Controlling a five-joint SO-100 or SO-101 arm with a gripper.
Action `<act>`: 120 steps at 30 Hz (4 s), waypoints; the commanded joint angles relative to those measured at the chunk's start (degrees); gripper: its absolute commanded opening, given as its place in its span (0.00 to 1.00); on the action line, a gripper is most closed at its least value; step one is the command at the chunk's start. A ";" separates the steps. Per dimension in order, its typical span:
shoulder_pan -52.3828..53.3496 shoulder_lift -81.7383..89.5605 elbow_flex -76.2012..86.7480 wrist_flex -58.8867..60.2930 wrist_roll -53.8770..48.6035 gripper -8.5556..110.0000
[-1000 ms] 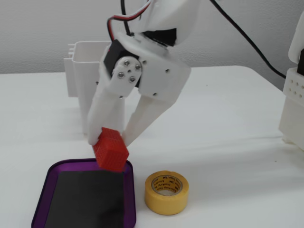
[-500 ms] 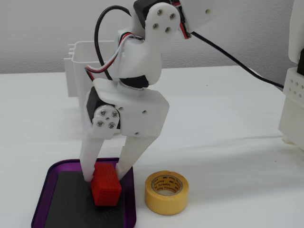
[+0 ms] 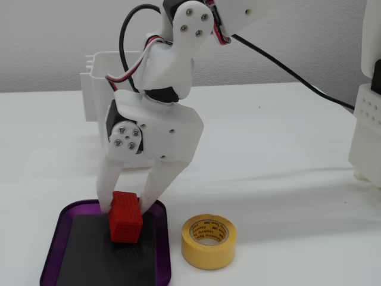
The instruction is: Pick up the cube and place it in the box.
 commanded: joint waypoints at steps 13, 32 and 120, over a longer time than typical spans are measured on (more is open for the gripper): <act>-0.70 0.88 -34.28 28.56 0.44 0.20; -1.85 15.56 -48.60 50.36 0.09 0.20; -2.11 121.20 84.99 20.21 9.49 0.07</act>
